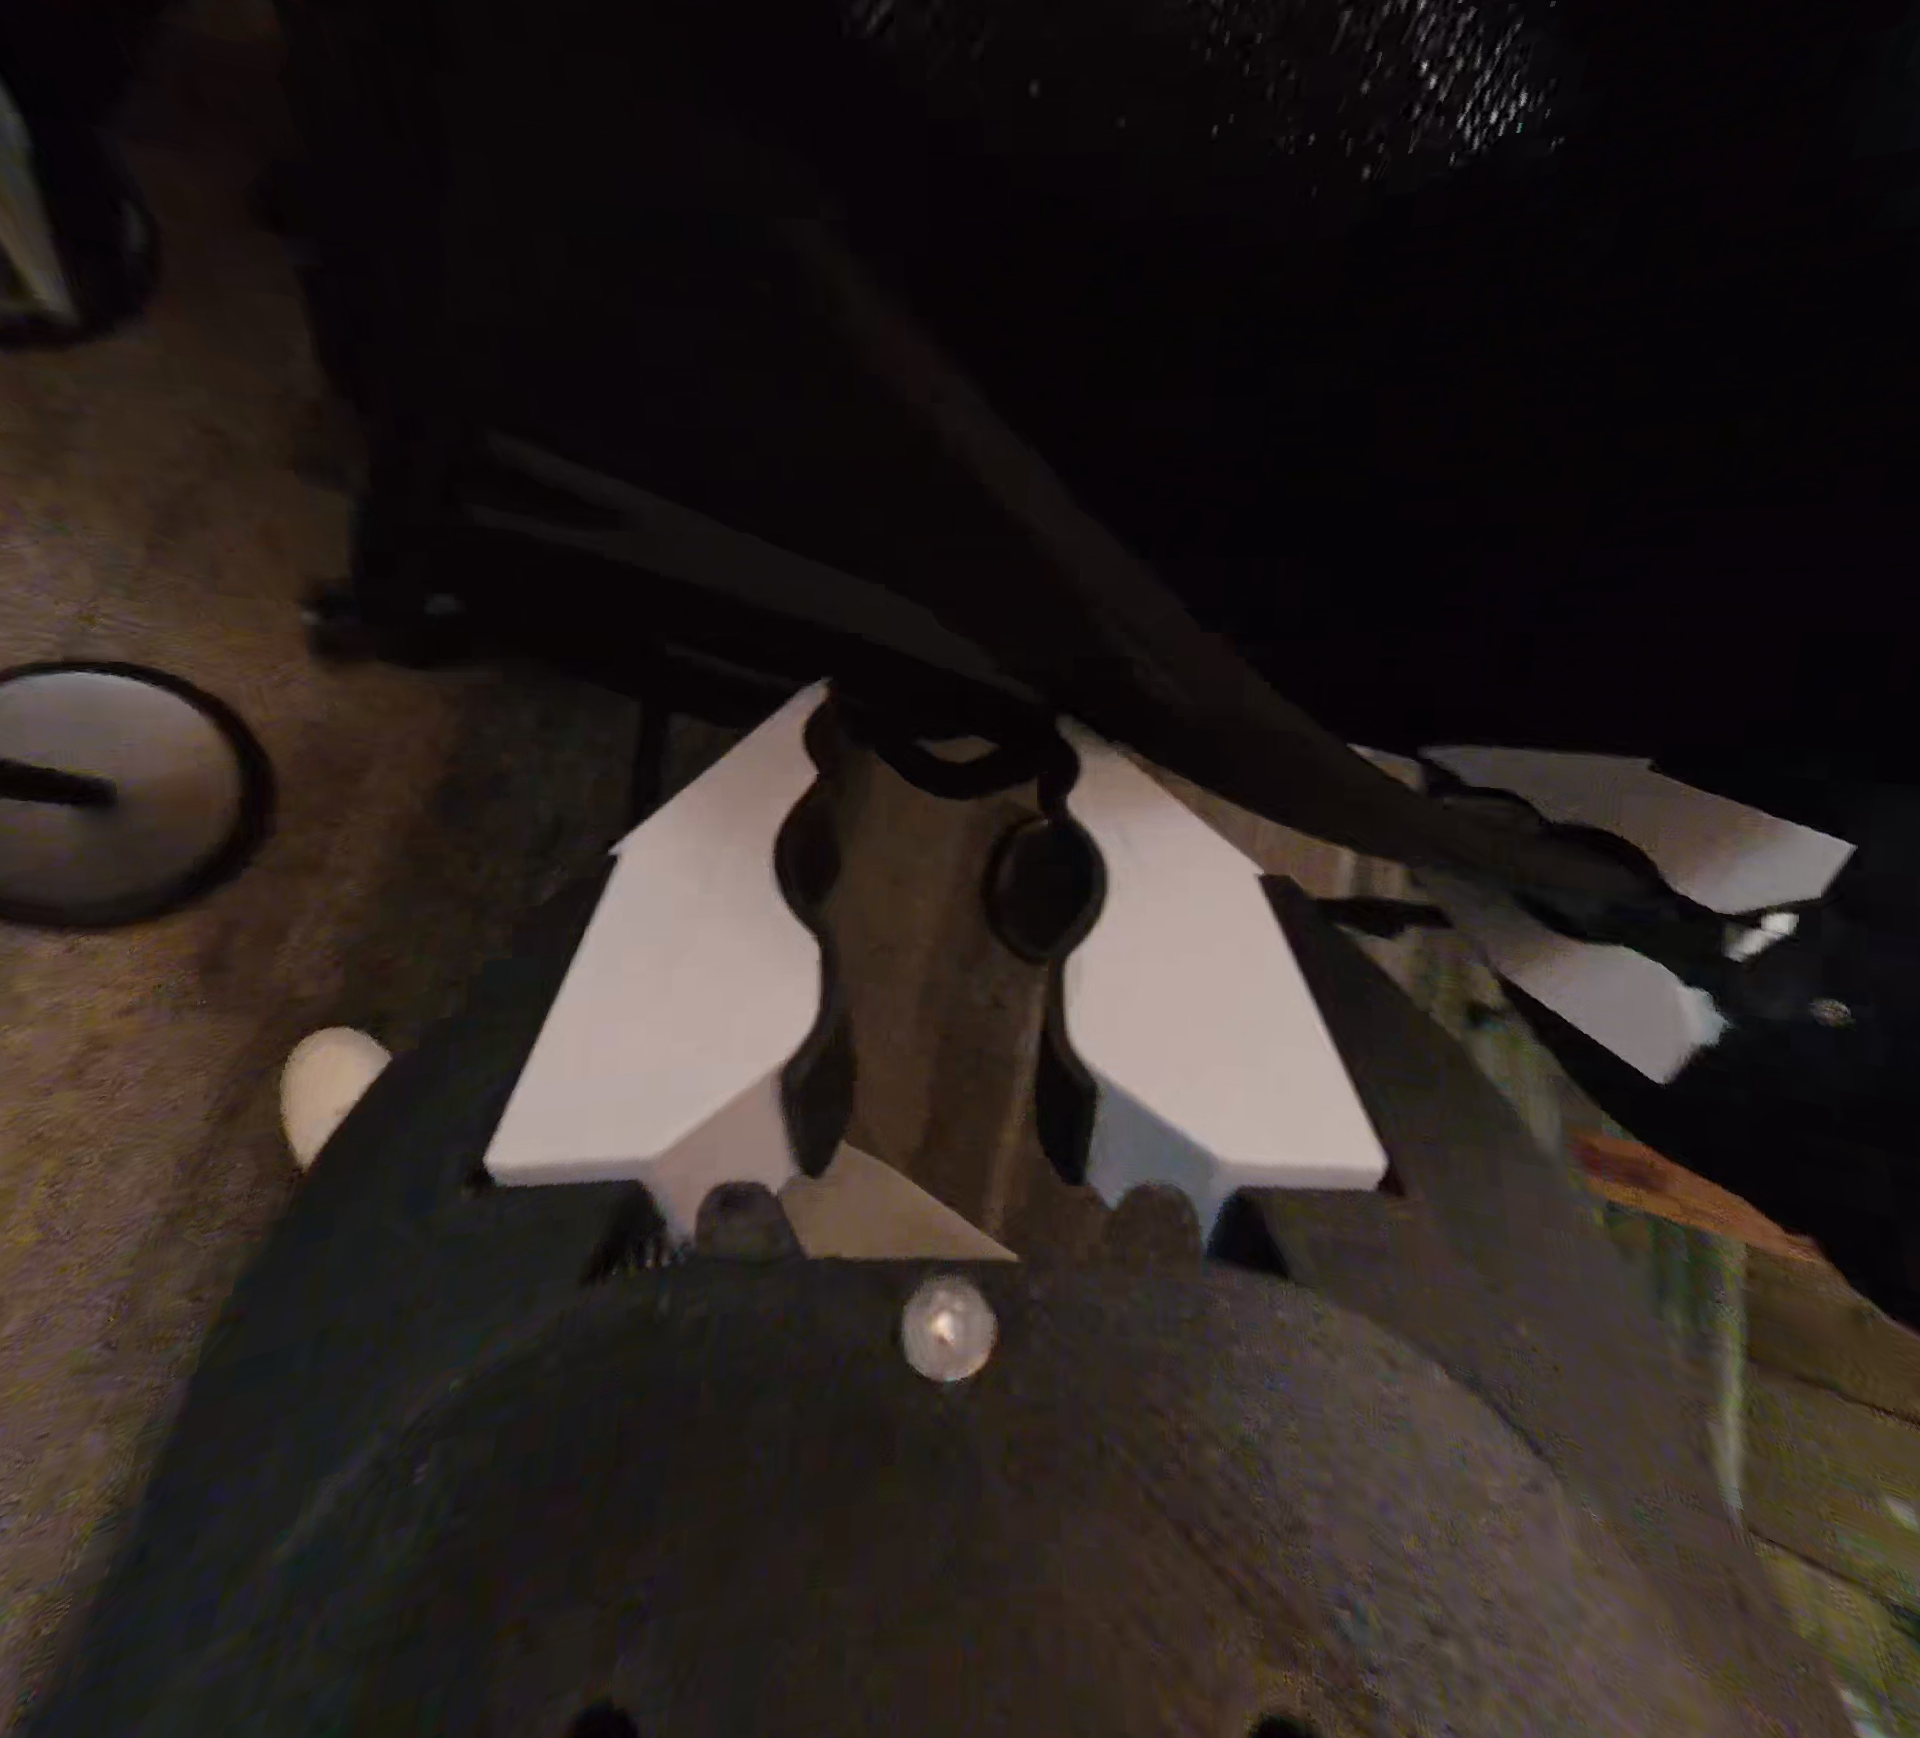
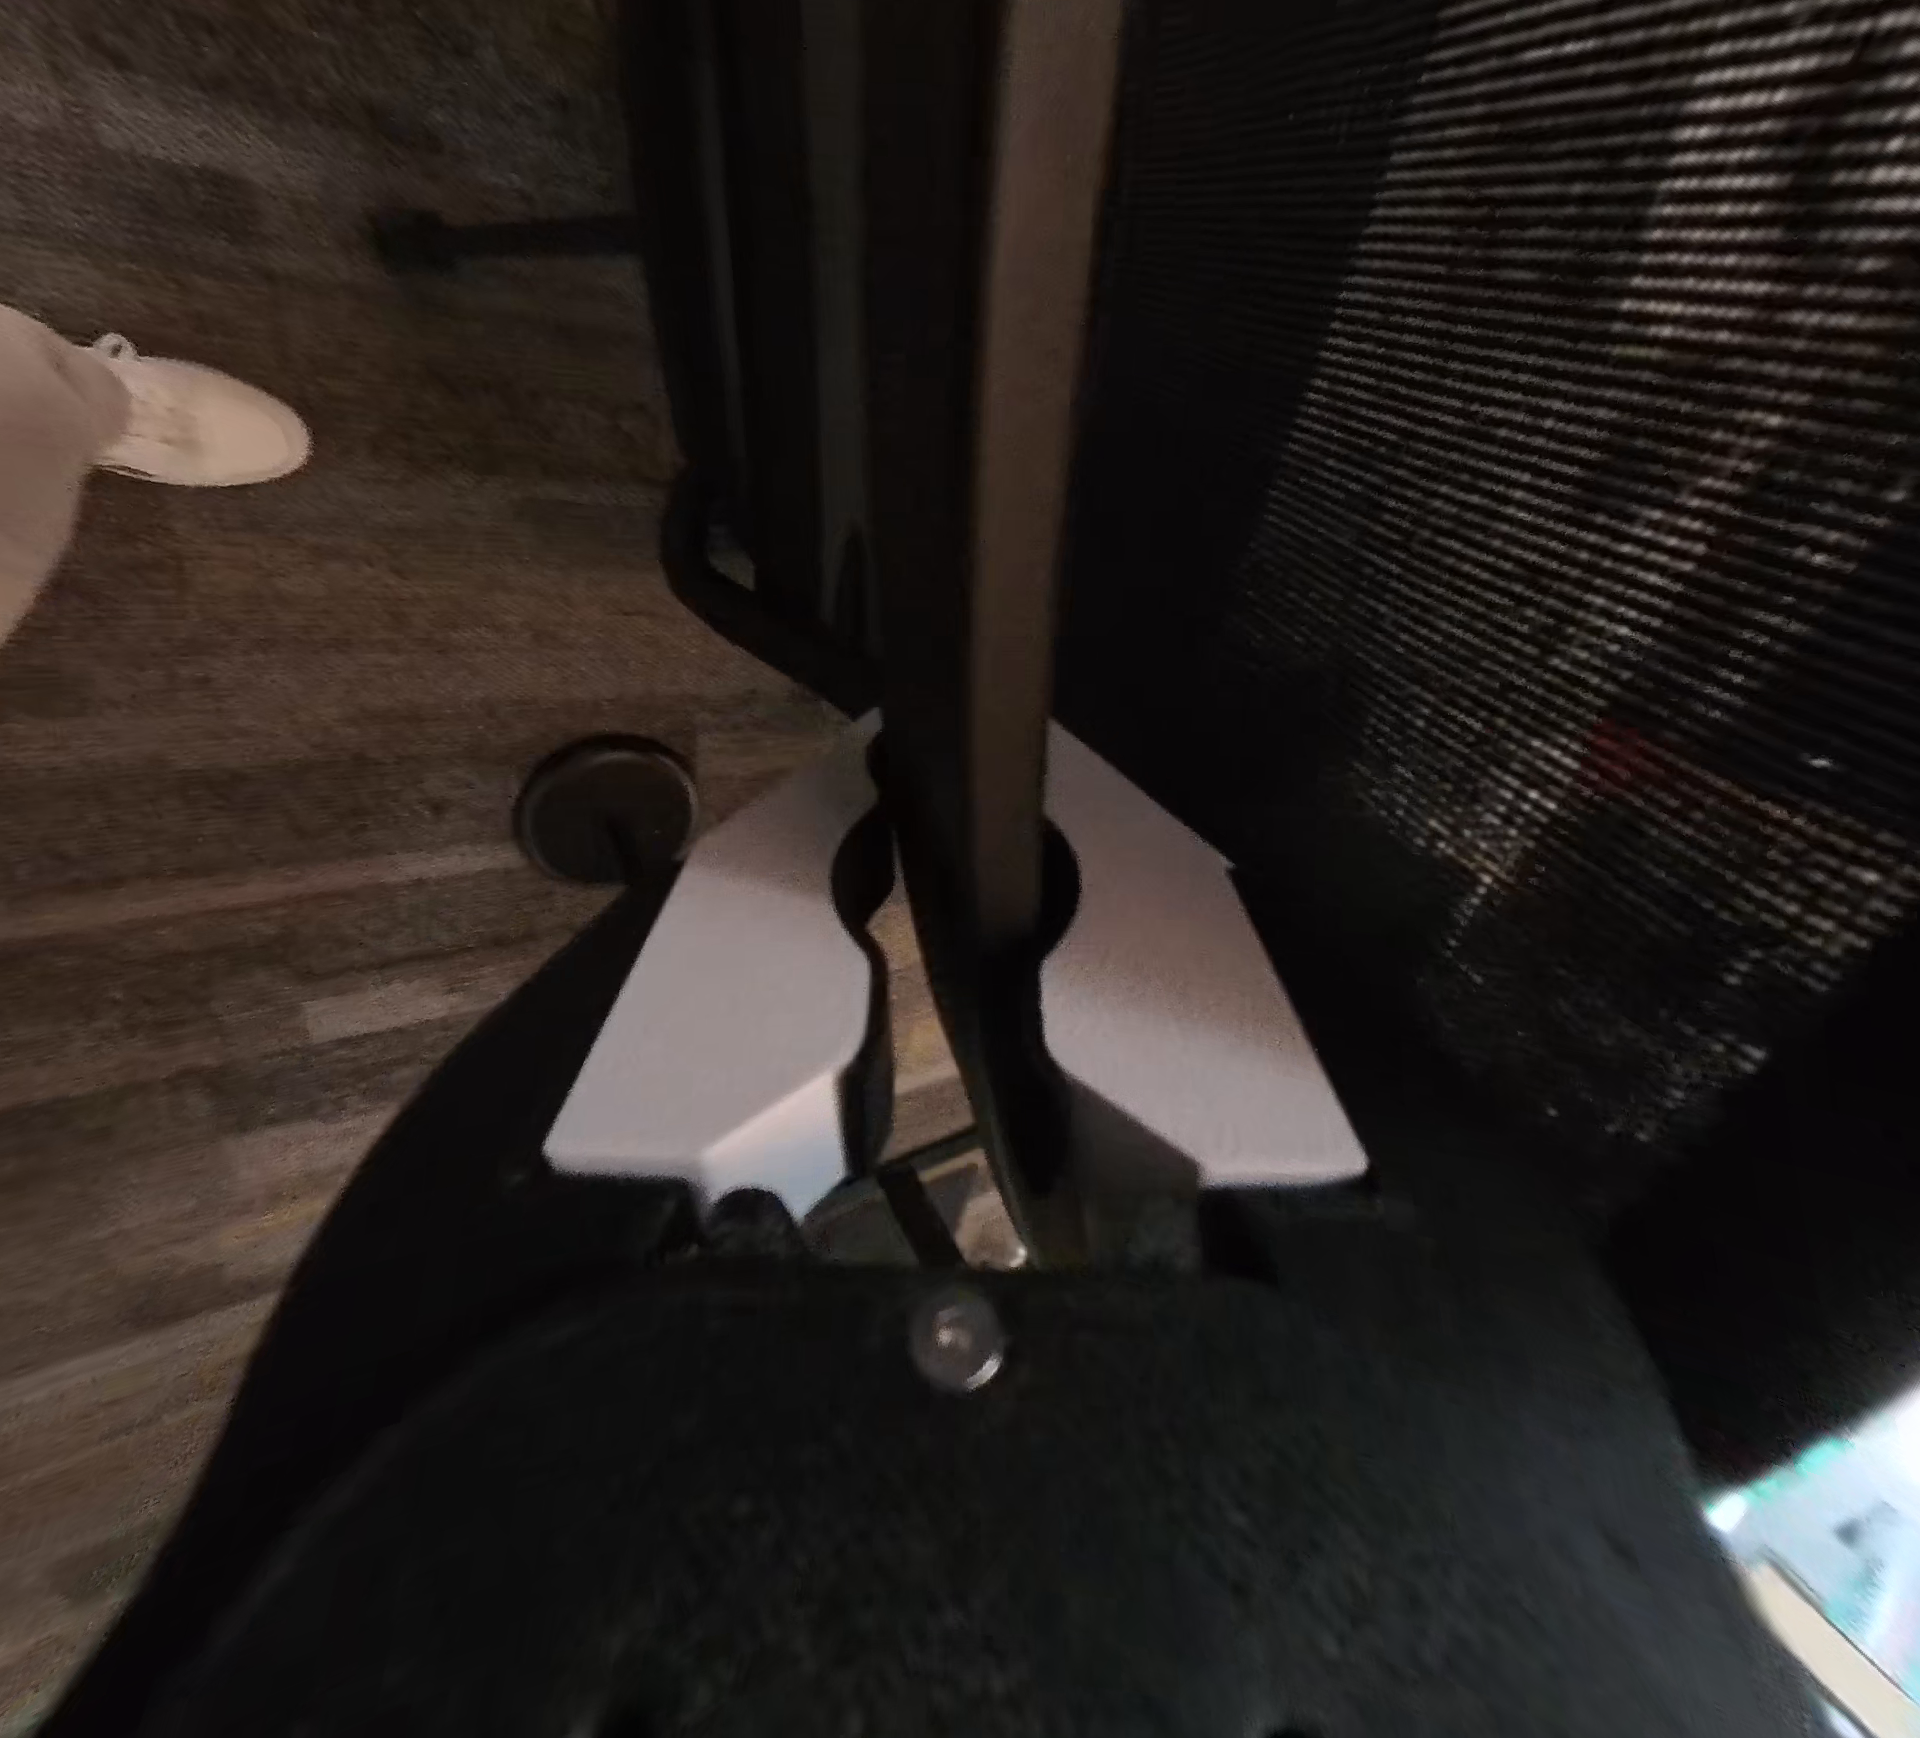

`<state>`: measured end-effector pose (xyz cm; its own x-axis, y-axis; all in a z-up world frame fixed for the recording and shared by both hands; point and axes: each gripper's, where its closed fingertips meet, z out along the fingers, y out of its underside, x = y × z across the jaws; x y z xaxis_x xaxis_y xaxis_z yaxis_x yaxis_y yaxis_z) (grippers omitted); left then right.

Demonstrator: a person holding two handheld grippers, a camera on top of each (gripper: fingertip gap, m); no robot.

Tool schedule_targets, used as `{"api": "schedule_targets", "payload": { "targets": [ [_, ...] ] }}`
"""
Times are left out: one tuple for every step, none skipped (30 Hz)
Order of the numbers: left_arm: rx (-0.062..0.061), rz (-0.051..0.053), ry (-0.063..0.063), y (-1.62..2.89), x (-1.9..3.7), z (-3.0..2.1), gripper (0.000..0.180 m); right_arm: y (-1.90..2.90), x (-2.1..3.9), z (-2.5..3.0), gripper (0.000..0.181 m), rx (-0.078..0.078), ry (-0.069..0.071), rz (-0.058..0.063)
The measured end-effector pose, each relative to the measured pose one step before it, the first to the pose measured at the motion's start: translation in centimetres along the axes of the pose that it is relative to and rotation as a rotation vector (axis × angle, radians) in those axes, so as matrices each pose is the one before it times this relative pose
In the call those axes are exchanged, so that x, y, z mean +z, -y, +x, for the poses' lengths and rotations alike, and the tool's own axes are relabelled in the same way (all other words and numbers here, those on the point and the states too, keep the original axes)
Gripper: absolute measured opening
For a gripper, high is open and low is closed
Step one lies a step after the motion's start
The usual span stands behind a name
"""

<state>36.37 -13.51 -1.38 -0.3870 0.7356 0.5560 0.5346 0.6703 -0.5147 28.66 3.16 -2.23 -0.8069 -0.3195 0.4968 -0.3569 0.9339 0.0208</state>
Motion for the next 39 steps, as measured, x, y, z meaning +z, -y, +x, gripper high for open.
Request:
{"api": "schedule_targets", "payload": {
  "targets": [
    [0.0166, 0.0117, 0.0112, 0.354, 0.092, -0.143, 0.020, -0.022, 0.014, -0.073, 0.016, 0.0075, 0.0149, 0.0015],
    [0.0058, 0.0027, -0.0084, 0.220, 0.041, 0.222, 0.009, -0.024, 0.012, -0.001, 0.016, -0.0022, 0.0008, 0.0005],
    [-0.0034, -0.0071, -0.0277, 0.049, -0.058, 0.446, 0.000, 0.012, 0.018, 0.024, 0.016, -0.0035, -0.0049, 0.0015],
    [-0.0011, -0.0091, -0.0135, -0.141, -0.134, 0.222, 0.000, 0.022, -0.005, 0.010, 0.016, -0.0002, -0.0036, 0.0026],
    [0.0039, 0.0045, -0.0301, -0.037, -0.341, 0.290, 0.000, 0.005, 0.004, -0.011, 0.016, -0.0002, -0.0011, 0.0012],
    [0.0016, 0.0065, -0.0536, -0.097, -0.414, 0.500, 0.000, 0.042, -0.009, -0.015, 0.016, 0.0007, 0.0006, 0.0005],
    [-0.0088, 0.0104, -0.0767, -0.081, -0.479, 0.701, 0.009, 0.078, -0.033, -0.011, 0.016, 0.0012, 0.0012, 0.0008],
    [-0.0259, 0.0139, -0.0792, 0.011, -0.515, 0.681, 0.019, 0.022, 0.015, -0.001, 0.016, 0.0009, 0.0012, 0.0021],
    [-0.0365, 0.0053, -0.0473, -0.051, -0.395, 0.200, 0.029, 0.041, 0.012, 0.004, 0.015, 0.0011, -0.0005, 0.0030],
    [-0.0313, -0.0018, -0.0352, -0.068, -0.267, 0.058, 0.040, 0.025, 0.012, 0.014, 0.016, 0.0010, -0.0025, 0.0029],
    [-0.0220, -0.0046, -0.0186, -0.027, -0.140, -0.088, 0.046, 0.006, 0.008, 0.022, 0.016, 0.0007, -0.0034, 0.0028],
    [-0.0099, 0.0027, -0.0186, 0.147, -0.049, 0.039, 0.052, 0.014, 0.010, 0.022, 0.016, 0.0015, -0.0029, 0.0037],
    [-0.0063, 0.0094, -0.0093, 0.308, 0.054, 0.024, 0.056, 0.040, -0.001, 0.010, 0.016, 0.0026, -0.0021, 0.0032],
    [-0.0093, 0.0068, -0.0024, 0.341, 0.192, -0.021, 0.057, 0.031, -0.002, 0.001, 0.016, 0.0031, -0.0016, 0.0013],
    [-0.0120, 0.0004, 0.0055, 0.336, 0.305, -0.089, 0.059, -0.009, 0.017, 0.005, 0.017, 0.0022, -0.0006, -0.0001],
    [-0.0127, -0.0034, 0.0112, 0.306, 0.383, -0.173, 0.060, 0.004, -0.001, 0.000, 0.017, 0.0008, -0.0002, -0.0004],
    [-0.0135, -0.0029, 0.0143, 0.317, 0.411, -0.215, 0.059, 0.014, -0.008, 0.008, 0.017, 0.0001, 0.0002, -0.0004],
    [-0.0126, -0.0043, 0.0137, 0.276, 0.403, -0.201, 0.057, -0.005, 0.006, -0.007, 0.017, 0.0000, 0.0001, -0.0004],
    [-0.0104, -0.0134, 0.0206, 0.134, 0.363, -0.269, 0.056, -0.013, -0.003, 0.019, 0.017, 0.0007, -0.0002, -0.0004],
    [-0.0006, -0.0065, 0.0145, 0.072, 0.161, -0.084, 0.056, -0.018, -0.001, 0.028, 0.017, 0.0024, -0.0002, -0.0003],
    [0.0142, -0.0039, 0.0131, -0.099, -0.035, -0.009, 0.056, -0.013, 0.019, -0.008, 0.017, 0.0022, 0.0011, -0.0008],
    [0.0206, -0.0039, 0.0119, -0.084, -0.022, -0.032, 0.056, -0.024, 0.004, -0.047, 0.018, -0.0007, 0.0012, -0.0015],
    [0.0193, 0.0001, 0.0093, -0.056, -0.048, -0.037, 0.056, 0.016, -0.004, -0.012, 0.018, -0.0029, -0.0023, -0.0003],
    [0.0098, 0.0039, 0.0052, 0.007, 0.000, -0.017, 0.056, 0.028, -0.013, 0.024, 0.017, -0.0017, -0.0049, 0.0012],
    [-0.0029, 0.0022, 0.0011, 0.066, 0.043, 0.001, 0.055, 0.027, -0.008, 0.025, 0.017, 0.0002, -0.0027, 0.0014],
    [-0.0058, -0.0022, 0.0016, 0.043, 0.059, 0.022, 0.054, -0.024, -0.012, 0.001, 0.017, 0.0005, -0.0006, 0.0003],
    [0.0001, -0.0055, 0.0042, 0.038, 0.045, -0.007, 0.054, -0.058, -0.018, -0.023, 0.017, -0.0002, 0.0009, -0.0015],
    [0.0054, -0.0072, 0.0057, 0.015, 0.013, -0.038, 0.053, -0.083, -0.056, -0.079, 0.017, -0.0016, 0.0041, -0.0034],
    [0.0067, -0.0068, 0.0061, 0.001, 0.012, -0.043, 0.053, -0.065, -0.038, -0.060, 0.016, -0.0008, 0.0059, -0.0050],
    [0.0069, -0.0078, 0.0053, -0.034, 0.013, -0.015, 0.053, -0.060, 0.028, -0.047, 0.016, -0.0004, 0.0033, -0.0071],
    [0.0053, -0.0076, 0.0054, 0.001, 0.032, -0.011, 0.053, -0.100, -0.025, -0.020, 0.016, 0.0001, 0.0004, -0.0072],
    [0.0075, -0.0074, 0.0085, 0.007, 0.062, -0.052, 0.052, -0.082, -0.028, -0.042, 0.016, 0.0016, -0.0004, -0.0044],
    [0.0106, -0.0109, 0.0095, -0.055, 0.053, -0.067, 0.052, -0.093, -0.043, -0.088, 0.016, 0.0026, 0.0001, -0.0038],
    [0.0130, -0.0127, 0.0096, -0.124, 0.005, -0.121, 0.052, -0.105, -0.016, -0.086, 0.016, 0.0034, 0.0029, -0.0069],
    [0.0112, -0.0093, 0.0081, -0.109, 0.008, -0.067, 0.051, -0.079, -0.020, -0.100, 0.015, 0.0055, 0.0055, -0.0072],
    [0.0062, -0.0054, 0.0048, -0.096, -0.015, -0.053, 0.051, -0.063, -0.041, -0.123, 0.015, 0.0052, 0.0041, -0.0066],
    [0.0028, -0.0038, 0.0016, -0.115, -0.036, -0.026, 0.052, -0.060, -0.035, -0.158, 0.016, 0.0024, 0.0017, -0.0053],
    [0.0037, -0.0067, 0.0003, -0.174, -0.068, -0.012, 0.051, -0.070, -0.061, -0.233, 0.016, 0.0015, 0.0047, -0.0028],
    [0.0059, -0.0086, 0.0006, -0.169, -0.086, -0.012, 0.051, -0.076, -0.108, -0.262, 0.015, 0.0021, 0.0108, -0.0030]
  ]
}}
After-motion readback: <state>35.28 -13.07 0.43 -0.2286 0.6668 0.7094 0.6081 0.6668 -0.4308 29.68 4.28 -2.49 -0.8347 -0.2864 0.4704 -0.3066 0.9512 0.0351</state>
